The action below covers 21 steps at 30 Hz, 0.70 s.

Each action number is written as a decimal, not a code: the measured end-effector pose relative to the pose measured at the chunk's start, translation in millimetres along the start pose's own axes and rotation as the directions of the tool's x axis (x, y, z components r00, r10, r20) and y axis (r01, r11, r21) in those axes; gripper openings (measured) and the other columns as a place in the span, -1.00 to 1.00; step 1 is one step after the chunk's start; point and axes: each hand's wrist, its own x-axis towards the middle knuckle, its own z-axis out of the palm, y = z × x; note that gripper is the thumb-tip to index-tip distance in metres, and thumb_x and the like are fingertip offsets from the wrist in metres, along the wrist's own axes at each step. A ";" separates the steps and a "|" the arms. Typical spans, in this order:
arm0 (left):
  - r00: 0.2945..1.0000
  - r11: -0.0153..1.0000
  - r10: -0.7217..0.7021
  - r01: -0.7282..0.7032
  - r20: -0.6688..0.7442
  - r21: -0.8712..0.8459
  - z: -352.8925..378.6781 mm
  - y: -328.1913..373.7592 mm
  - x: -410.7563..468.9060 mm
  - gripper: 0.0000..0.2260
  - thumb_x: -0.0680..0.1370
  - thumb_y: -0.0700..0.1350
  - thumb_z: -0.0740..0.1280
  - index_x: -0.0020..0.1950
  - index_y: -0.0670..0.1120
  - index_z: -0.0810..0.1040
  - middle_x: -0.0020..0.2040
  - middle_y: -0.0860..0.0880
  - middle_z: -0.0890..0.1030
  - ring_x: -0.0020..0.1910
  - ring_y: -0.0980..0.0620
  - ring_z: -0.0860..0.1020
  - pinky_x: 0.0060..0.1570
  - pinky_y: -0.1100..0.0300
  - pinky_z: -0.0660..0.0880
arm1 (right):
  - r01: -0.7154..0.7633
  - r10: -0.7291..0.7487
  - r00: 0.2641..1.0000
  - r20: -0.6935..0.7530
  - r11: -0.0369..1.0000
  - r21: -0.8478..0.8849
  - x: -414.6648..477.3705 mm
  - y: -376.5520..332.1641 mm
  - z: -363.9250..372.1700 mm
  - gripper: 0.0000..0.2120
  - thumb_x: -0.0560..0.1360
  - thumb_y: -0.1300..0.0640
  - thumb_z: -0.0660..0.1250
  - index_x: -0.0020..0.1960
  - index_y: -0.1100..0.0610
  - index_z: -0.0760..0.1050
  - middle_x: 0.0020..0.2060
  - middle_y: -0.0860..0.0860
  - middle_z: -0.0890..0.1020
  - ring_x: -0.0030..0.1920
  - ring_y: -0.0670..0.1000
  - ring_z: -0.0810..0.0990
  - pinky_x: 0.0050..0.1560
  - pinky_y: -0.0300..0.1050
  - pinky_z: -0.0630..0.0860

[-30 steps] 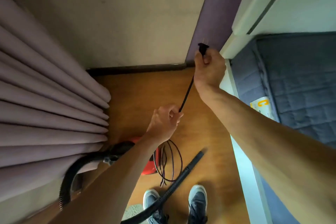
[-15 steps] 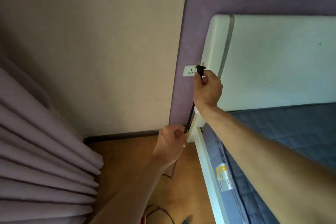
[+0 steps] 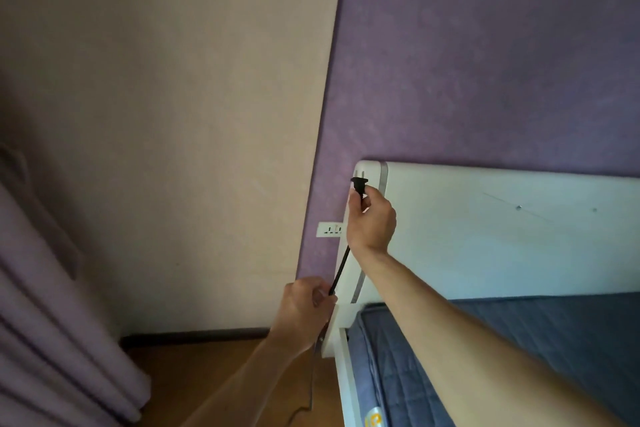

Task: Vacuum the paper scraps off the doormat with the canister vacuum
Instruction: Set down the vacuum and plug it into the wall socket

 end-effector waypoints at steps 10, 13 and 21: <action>0.997 0.997 0.078 -0.078 -0.011 0.015 -32.1 0.9 31.8 -0.94 0.56 -0.22 0.39 -0.10 -0.17 0.63 -0.26 0.00 0.62 -0.26 0.02 0.62 -0.17 0.07 0.64 | 0.044 -0.044 0.998 -0.045 0.999 0.008 18.3 -26.9 17.5 -0.81 0.60 0.17 0.28 0.05 0.23 0.63 -0.34 -0.01 0.53 -0.43 -0.17 0.39 -0.37 -0.49 0.31; 0.998 0.998 0.059 -0.059 0.005 -0.006 -33.6 -3.1 38.3 -0.95 0.56 -0.20 0.39 -0.10 -0.13 0.62 -0.25 0.02 0.61 -0.24 0.03 0.62 -0.15 0.08 0.65 | 0.058 -0.060 0.996 -0.063 0.998 -0.028 20.8 -26.9 23.7 -0.80 0.60 0.16 0.29 0.10 0.23 0.63 -0.30 0.05 0.61 -0.39 -0.09 0.42 -0.35 -0.50 0.31; 0.996 0.997 0.074 -0.074 0.040 -0.015 -18.1 -13.3 60.0 -0.83 0.57 -0.17 0.38 -0.18 0.03 0.51 -0.27 0.06 0.57 -0.26 0.09 0.59 -0.19 0.28 0.57 | 0.069 -0.075 0.995 -0.064 0.994 -0.087 36.3 -7.3 35.6 -0.77 0.62 0.09 0.28 0.10 0.21 0.62 -0.25 0.08 0.66 -0.35 -0.07 0.47 -0.45 -0.42 0.26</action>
